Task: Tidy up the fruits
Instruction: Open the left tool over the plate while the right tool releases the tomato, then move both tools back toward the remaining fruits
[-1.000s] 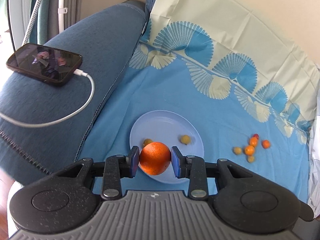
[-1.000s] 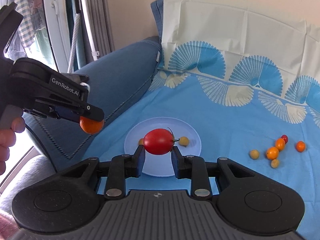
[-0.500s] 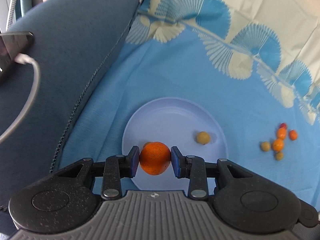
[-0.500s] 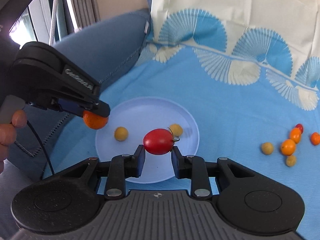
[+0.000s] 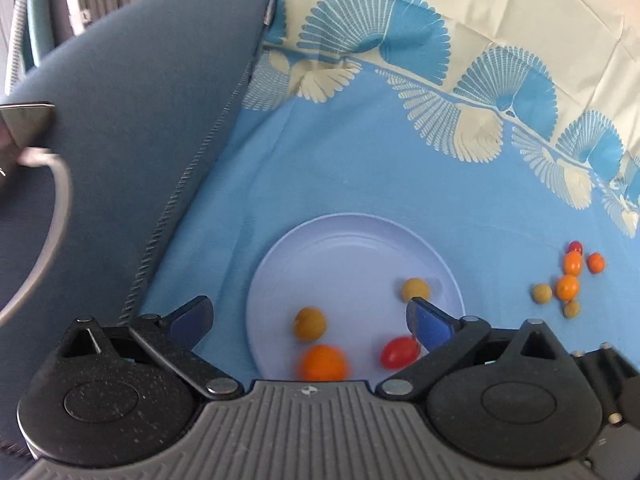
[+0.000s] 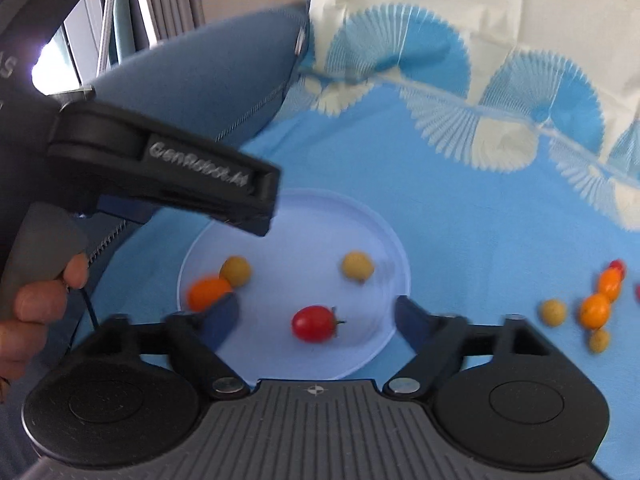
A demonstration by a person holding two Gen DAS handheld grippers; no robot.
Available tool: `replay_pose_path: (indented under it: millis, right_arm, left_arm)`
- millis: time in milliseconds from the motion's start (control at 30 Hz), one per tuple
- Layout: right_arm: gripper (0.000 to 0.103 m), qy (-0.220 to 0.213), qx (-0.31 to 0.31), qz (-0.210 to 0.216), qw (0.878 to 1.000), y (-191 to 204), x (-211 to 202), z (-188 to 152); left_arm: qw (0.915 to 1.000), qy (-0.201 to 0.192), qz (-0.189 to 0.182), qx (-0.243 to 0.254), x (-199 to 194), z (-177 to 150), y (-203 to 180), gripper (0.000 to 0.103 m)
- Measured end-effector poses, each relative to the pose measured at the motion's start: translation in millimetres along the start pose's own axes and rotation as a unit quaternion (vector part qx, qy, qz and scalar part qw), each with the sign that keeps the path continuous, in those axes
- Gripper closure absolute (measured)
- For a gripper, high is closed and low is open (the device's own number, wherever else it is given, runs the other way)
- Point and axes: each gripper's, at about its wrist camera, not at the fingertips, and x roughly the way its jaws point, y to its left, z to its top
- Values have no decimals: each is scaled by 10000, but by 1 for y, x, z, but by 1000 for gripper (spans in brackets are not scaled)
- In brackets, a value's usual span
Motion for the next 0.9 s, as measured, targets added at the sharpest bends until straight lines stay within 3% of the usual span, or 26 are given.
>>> replay_pose_path:
  millis: [300, 533, 900]
  right_arm:
    - [4, 54, 194, -96, 9998, 16, -79, -38]
    - [1, -505, 225, -251, 9982, 37, -142, -59]
    - [1, -1310, 70, -402, 9905, 53, -211, -80]
  left_arm:
    - [9988, -15, 482, -85, -81, -61, 24, 0]
    - [9983, -300, 463, -203, -135, -101, 34, 0]
    - [9952, -923, 322, -73, -196, -130, 23, 0]
